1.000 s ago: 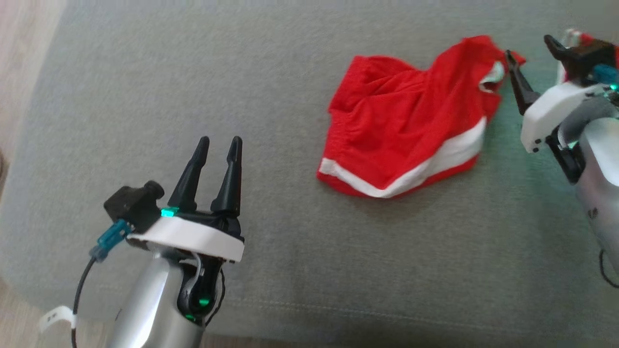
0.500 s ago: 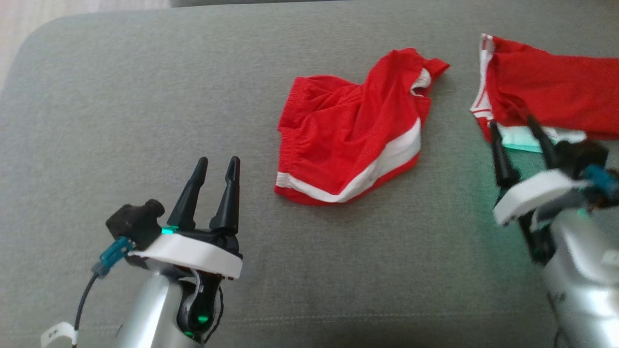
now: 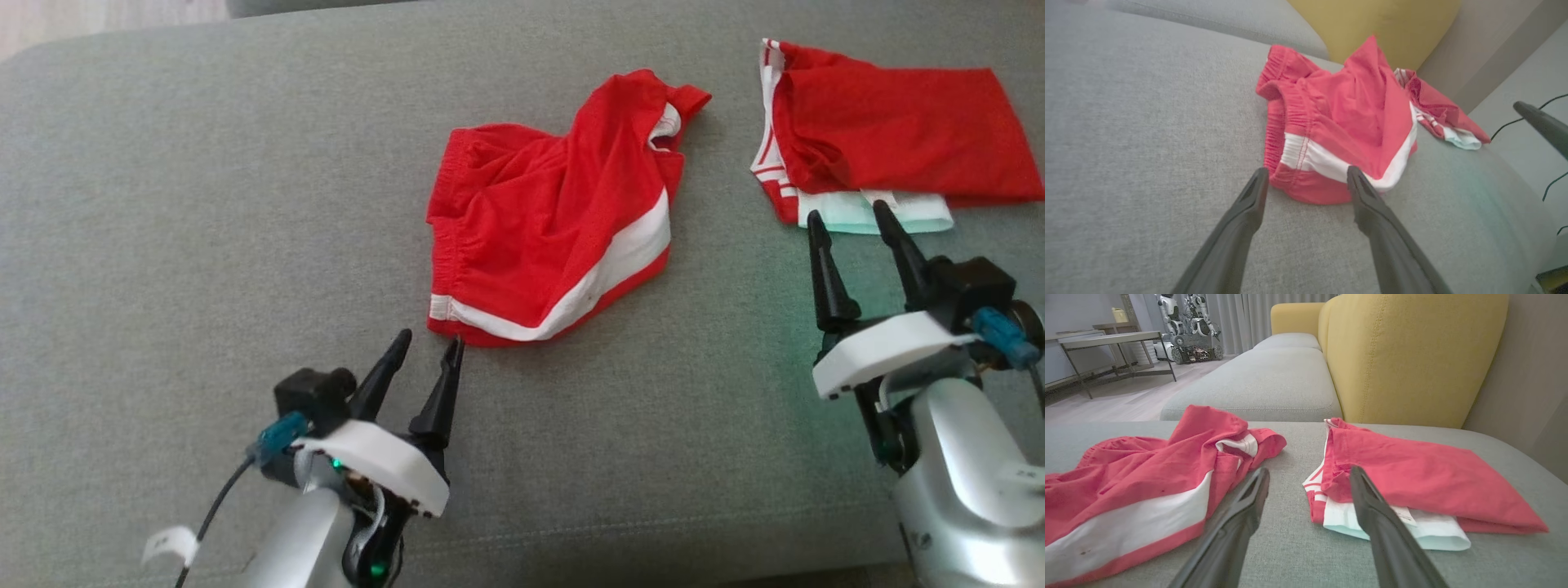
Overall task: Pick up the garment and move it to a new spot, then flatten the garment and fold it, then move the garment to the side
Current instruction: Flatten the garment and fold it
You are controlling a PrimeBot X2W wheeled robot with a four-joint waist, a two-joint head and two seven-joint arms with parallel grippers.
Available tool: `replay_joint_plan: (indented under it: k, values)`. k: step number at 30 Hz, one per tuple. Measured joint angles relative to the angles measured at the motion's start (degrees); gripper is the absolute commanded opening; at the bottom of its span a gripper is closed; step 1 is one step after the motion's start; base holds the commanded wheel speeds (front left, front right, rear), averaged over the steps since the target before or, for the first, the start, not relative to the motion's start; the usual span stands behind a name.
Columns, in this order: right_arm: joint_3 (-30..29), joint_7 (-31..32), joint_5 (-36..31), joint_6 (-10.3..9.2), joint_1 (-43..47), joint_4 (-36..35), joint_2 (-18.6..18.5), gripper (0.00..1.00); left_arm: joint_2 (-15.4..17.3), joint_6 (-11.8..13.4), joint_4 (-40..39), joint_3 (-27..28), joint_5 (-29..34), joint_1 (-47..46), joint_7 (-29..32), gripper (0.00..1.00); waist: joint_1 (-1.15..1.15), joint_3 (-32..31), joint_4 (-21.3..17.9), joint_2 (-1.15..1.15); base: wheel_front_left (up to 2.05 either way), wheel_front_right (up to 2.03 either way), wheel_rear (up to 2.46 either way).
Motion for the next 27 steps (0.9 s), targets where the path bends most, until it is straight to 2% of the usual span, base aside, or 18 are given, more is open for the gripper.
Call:
replay_joint_plan:
  k: [7, 18, 19, 20, 23, 27]
  values:
    - [-0.74, 1.81, -0.86, 0.00, 1.60, -3.25, 1.33, 1.00, 1.04, 0.00, 7.25, -0.66, 0.46, -6.73, 0.03, 1.00, 0.00, 1.32, -1.34, 0.00, 0.00, 0.00, 0.00]
    - [-2.13, 2.49, -1.35, 0.00, 1.68, -5.25, 2.21, 1.00, 1.75, 0.00, 10.10, -3.03, -0.55, -9.24, 0.03, 0.98, 0.00, 2.65, -2.60, 0.00, 0.00, 0.00, 0.00]
    - [-2.15, 2.49, -1.43, 0.00, 1.68, -5.25, 2.32, 1.00, 1.81, 0.00, 10.20, -3.23, -0.74, -9.41, 0.03, 0.20, 0.00, 2.73, -2.62, 0.00, 0.00, 0.00, 0.00]
    - [-2.18, 2.49, -1.70, 0.00, 1.68, -5.25, 2.43, 1.00, 1.83, 0.00, 10.22, -3.46, -1.04, -9.52, 0.03, 0.00, 0.00, 2.84, -2.63, 0.00, 0.00, 0.00, 0.00]
    - [-2.30, 2.50, -1.86, 0.00, 1.68, -5.25, 2.71, 1.00, 1.86, -0.01, 9.57, -3.19, -1.23, -9.88, 0.03, 0.00, 0.00, 3.09, -2.38, 0.00, 0.00, 0.00, 0.00]
    - [-1.98, 3.21, -2.26, 0.00, 1.65, -5.22, 2.74, 1.00, 1.78, 0.02, 6.48, 1.01, -0.62, -10.10, 0.03, 0.00, 0.00, 3.30, -1.30, 0.00, 0.00, 0.00, 0.00]
